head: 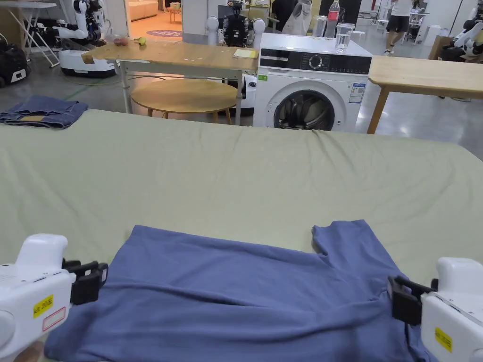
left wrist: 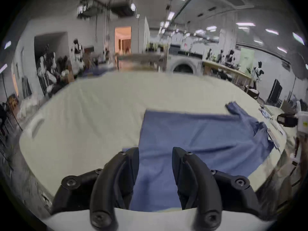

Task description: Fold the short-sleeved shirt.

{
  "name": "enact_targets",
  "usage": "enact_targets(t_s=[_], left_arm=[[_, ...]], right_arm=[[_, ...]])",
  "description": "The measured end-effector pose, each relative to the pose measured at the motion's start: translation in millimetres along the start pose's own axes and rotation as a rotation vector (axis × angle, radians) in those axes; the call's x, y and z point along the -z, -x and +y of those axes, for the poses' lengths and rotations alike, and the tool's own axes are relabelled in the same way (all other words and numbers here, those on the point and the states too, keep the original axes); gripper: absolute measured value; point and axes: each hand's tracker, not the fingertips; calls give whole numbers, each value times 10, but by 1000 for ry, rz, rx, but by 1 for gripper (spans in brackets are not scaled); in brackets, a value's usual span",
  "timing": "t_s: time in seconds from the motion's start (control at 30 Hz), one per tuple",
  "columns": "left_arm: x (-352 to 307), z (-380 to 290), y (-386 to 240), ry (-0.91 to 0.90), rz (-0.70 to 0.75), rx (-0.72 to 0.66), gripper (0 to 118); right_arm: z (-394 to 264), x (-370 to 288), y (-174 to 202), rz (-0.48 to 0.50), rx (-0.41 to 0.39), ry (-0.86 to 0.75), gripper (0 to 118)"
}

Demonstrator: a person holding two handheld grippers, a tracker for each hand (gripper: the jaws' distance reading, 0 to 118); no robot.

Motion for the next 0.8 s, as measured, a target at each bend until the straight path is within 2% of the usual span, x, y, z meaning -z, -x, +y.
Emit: enact_targets(t_s=[0.03,0.07,0.1,0.13,0.2,0.27,0.43,0.8], left_arm=[[-15,28,-64,-43,18,23,38],[-39,48,-138,-100,29,44,38],[-47,69,-203,-143,33,48,37],[-45,97,-254,-168,41,49,28],[-7,155,-339,-190,41,36,0],[83,179,-343,-206,70,22,0],[338,311,-311,-160,27,-9,0],[1591,864,252,281,-84,-119,0]], right_arm=[[15,8,59,-5,14,-27,60],[29,26,137,-5,28,-59,54],[45,38,202,0,40,-87,33],[60,57,266,4,41,-113,15],[83,124,402,-6,31,-131,1],[118,177,486,7,39,-142,0],[182,333,645,42,39,-132,0],[159,736,669,69,-1,2,0]])
